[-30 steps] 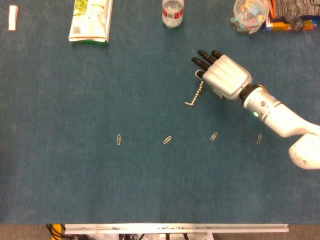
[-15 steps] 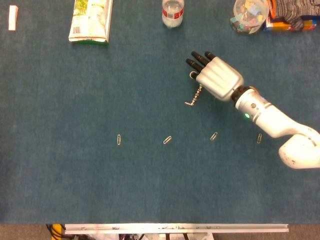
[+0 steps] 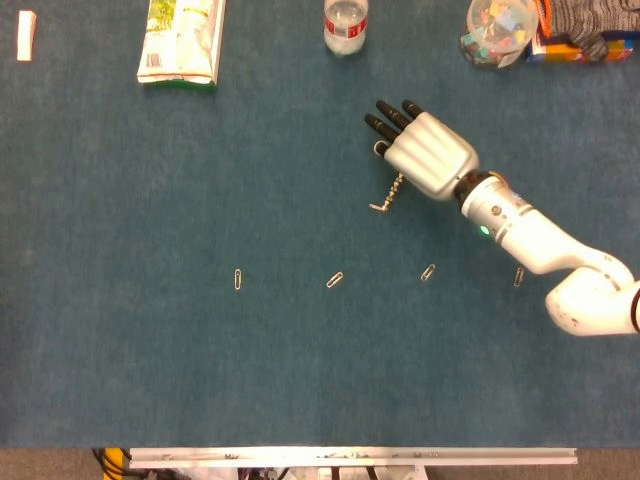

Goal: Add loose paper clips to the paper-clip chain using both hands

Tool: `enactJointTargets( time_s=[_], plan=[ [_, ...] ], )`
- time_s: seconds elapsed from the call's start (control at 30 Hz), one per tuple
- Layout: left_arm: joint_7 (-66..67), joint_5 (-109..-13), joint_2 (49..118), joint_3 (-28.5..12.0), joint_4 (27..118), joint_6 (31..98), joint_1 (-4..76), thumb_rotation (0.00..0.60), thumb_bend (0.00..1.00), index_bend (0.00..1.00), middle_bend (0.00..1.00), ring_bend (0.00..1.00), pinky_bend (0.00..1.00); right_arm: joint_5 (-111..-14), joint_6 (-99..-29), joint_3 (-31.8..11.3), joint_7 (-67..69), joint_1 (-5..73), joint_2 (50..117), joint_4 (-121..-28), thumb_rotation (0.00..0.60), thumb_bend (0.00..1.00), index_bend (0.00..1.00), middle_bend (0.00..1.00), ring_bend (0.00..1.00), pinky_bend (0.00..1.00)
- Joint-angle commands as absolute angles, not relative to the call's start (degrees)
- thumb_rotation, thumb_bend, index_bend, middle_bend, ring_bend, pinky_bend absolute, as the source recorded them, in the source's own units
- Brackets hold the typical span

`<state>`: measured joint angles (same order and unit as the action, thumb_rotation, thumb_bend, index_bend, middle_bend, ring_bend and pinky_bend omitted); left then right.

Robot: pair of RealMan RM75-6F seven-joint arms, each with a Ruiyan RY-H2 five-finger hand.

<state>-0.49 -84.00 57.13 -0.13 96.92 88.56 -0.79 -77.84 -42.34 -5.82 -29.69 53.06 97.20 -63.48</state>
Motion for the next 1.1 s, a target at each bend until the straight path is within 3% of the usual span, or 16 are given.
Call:
enactJointTargets(
  time_s=[0.03,0.2,1.1],
  plan=[
    [-0.53,-84.04,57.1,-0.15,96.9,88.49,-0.81,0.6,0.23,0.28,0.08,0.0,0.06,-77.3,-41.95,-5.97,-30.03,53.36,97.54,-63.2,0.6,0.16,0.47,0.11,0.02,0.2],
    [-0.79,-84.09,57.02,-0.23,96.94,88.39,-0.86,0.6,0.23,0.28,0.08,0.0,0.06,-76.58,-41.4,-5.91,-30.56,53.75,98.12,-62.63,0.6,0.16,0.51,0.11,0.02,0.2],
    [-2.02,-83.97,56.55,-0.67,96.82,87.84,-1.01,0.6,0.23,0.28,0.08,0.0,0.06,-74.23,-39.19,-5.63,-31.67,55.78,101.7,-57.47,0.6,0.21,0.52,0.1,0.02,0.2]
  ],
)
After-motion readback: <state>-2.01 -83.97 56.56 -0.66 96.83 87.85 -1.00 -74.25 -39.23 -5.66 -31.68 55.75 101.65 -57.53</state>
